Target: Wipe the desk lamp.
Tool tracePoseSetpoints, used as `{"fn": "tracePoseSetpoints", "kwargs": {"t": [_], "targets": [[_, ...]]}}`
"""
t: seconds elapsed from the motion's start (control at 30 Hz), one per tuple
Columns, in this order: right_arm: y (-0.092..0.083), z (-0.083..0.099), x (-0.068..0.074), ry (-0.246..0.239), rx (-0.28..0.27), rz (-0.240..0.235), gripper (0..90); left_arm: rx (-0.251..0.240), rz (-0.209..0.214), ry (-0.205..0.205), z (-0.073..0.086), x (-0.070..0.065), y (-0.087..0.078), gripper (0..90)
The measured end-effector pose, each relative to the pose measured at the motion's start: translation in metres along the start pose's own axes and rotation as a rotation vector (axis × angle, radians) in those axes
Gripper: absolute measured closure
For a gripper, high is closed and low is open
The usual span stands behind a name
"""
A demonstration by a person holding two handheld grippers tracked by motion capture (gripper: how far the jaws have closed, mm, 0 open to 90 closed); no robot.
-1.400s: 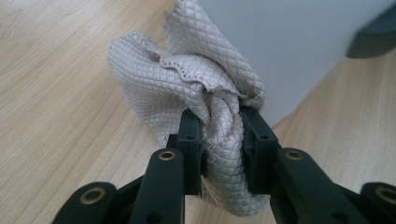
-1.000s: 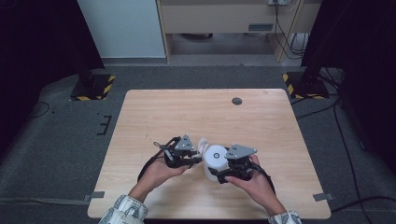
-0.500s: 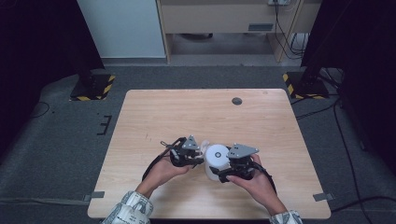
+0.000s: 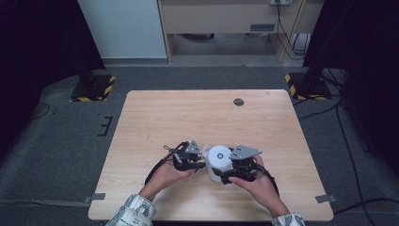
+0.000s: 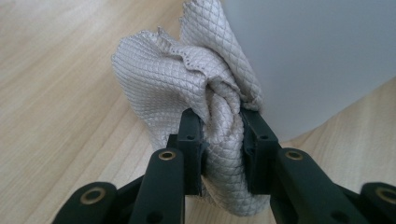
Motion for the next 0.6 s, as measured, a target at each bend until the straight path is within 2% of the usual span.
{"fn": "tracePoseSetpoints", "kwargs": {"t": [0.17,0.3,0.43,0.5,0.6], "targets": [[0.000,0.000,0.004,-0.008,0.002,-0.017,9.2,-0.030,-0.011,0.004,-0.012,0.004,-0.013,71.5],[0.001,0.000,0.010,-0.017,-0.002,-0.036,9.1,-0.053,-0.011,-0.006,-0.020,0.008,-0.014,71.4],[0.001,0.000,0.013,-0.024,0.000,-0.050,9.1,-0.025,-0.005,0.009,-0.017,0.009,-0.009,71.5],[0.001,0.000,0.013,-0.032,-0.004,-0.049,9.1,-0.022,0.007,-0.003,-0.015,0.009,-0.005,71.6],[0.001,0.000,0.013,-0.036,-0.004,-0.048,9.1,0.005,0.019,0.012,-0.009,0.009,0.000,71.6]]}}
Point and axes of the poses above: each handheld gripper's, and its own axes: y roughly forward along the jaws, z roughly out of its underside, x roughly to its left, the point moved 7 cm from there along y, roughly forward along the jaws, and after that the axes turned 4 degrees about -z, right-handed, at the moved point
